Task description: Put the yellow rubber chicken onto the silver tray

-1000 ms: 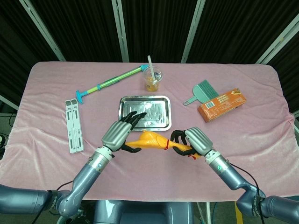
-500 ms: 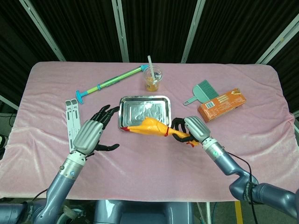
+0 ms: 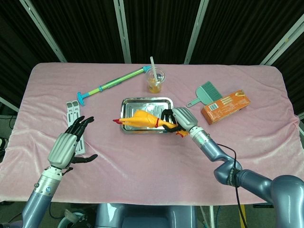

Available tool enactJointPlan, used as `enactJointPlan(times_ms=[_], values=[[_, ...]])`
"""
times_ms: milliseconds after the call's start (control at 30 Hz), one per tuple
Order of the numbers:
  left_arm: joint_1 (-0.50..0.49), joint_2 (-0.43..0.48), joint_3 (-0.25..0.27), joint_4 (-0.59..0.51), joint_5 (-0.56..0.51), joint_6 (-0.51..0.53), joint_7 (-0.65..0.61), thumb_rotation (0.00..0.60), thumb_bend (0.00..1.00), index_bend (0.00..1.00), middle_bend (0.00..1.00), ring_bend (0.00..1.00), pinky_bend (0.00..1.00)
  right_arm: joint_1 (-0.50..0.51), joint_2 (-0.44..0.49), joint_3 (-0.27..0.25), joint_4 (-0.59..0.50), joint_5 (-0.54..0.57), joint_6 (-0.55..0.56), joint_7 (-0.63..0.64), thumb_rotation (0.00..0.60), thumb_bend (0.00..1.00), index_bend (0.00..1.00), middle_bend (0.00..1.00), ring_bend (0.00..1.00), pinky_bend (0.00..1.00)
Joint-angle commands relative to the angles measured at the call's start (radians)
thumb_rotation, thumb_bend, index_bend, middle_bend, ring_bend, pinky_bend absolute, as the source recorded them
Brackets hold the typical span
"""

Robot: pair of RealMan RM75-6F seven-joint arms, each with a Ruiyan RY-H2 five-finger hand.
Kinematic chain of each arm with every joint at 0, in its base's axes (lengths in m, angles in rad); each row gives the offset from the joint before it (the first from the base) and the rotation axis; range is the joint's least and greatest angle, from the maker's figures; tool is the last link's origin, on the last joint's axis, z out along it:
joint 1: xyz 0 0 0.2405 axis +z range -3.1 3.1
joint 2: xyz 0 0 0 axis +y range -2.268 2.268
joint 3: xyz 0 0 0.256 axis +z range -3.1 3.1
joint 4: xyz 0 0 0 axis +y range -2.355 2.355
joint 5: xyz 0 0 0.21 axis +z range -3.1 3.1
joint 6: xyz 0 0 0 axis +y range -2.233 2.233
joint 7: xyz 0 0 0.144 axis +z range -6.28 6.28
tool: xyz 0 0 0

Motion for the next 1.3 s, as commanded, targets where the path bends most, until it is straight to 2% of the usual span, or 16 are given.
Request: enactJointPlan(times_ms=[33,367,433,567,633,767,833,900,1000,1100,1300], values=[[0.008,0.002,-0.004,0.003,-0.003,-0.004,-0.007,0.6,0.01,0.05,0.12,0.02,0.17,0.03,-0.033,0.01,0.061,0.016,-0.035,0.013,0.6,0.62,0.92,0.7,0.71,0.88],[0.029,0.0,-0.026,0.01,-0.028,-0.03,-0.006,0.6,0.01,0.05,0.12,0.02,0.17,0.09,-0.122,0.017,0.232,0.033,-0.107,0.062,0.6,0.62,0.92,0.7,0.71,0.87],[0.031,0.001,-0.029,0.009,-0.032,-0.036,-0.004,0.6,0.01,0.04,0.12,0.02,0.17,0.098,-0.135,0.017,0.257,0.034,-0.117,0.069,0.6,0.62,0.92,0.7,0.71,0.86],[0.038,0.001,-0.035,0.008,-0.036,-0.042,0.001,0.6,0.01,0.04,0.11,0.02,0.17,0.111,-0.16,0.011,0.308,0.033,-0.136,0.082,0.6,0.62,0.9,0.7,0.66,0.76],[0.041,0.0,-0.038,0.009,-0.04,-0.046,0.003,0.6,0.01,0.04,0.11,0.02,0.17,0.113,-0.172,0.004,0.333,0.031,-0.144,0.089,0.6,0.62,0.84,0.69,0.62,0.7],[0.045,-0.002,-0.045,0.012,-0.048,-0.056,0.002,0.6,0.01,0.03,0.11,0.02,0.17,0.113,-0.187,-0.008,0.369,0.024,-0.145,0.097,0.6,0.61,0.59,0.55,0.45,0.53],[0.046,-0.003,-0.049,0.013,-0.05,-0.061,0.001,0.6,0.01,0.03,0.11,0.02,0.16,0.111,-0.19,-0.016,0.384,0.018,-0.143,0.095,0.6,0.51,0.47,0.48,0.37,0.46],[0.047,-0.003,-0.052,0.014,-0.05,-0.063,0.001,0.6,0.01,0.03,0.11,0.02,0.16,0.109,-0.194,-0.019,0.392,0.016,-0.137,0.092,0.6,0.3,0.36,0.39,0.28,0.39],[0.048,-0.004,-0.055,0.014,-0.049,-0.068,0.0,0.6,0.01,0.03,0.11,0.02,0.16,0.106,-0.196,-0.019,0.4,0.019,-0.133,0.082,0.6,0.11,0.26,0.3,0.2,0.33],[0.05,-0.006,-0.059,0.015,-0.048,-0.071,0.0,0.6,0.01,0.03,0.11,0.02,0.16,0.103,-0.196,-0.012,0.399,0.027,-0.122,0.071,0.6,0.03,0.19,0.24,0.15,0.3],[0.056,-0.006,-0.067,0.016,-0.043,-0.075,-0.001,0.6,0.01,0.03,0.11,0.02,0.16,0.1,-0.186,-0.004,0.377,0.041,-0.12,0.052,0.6,0.0,0.12,0.19,0.11,0.27]])
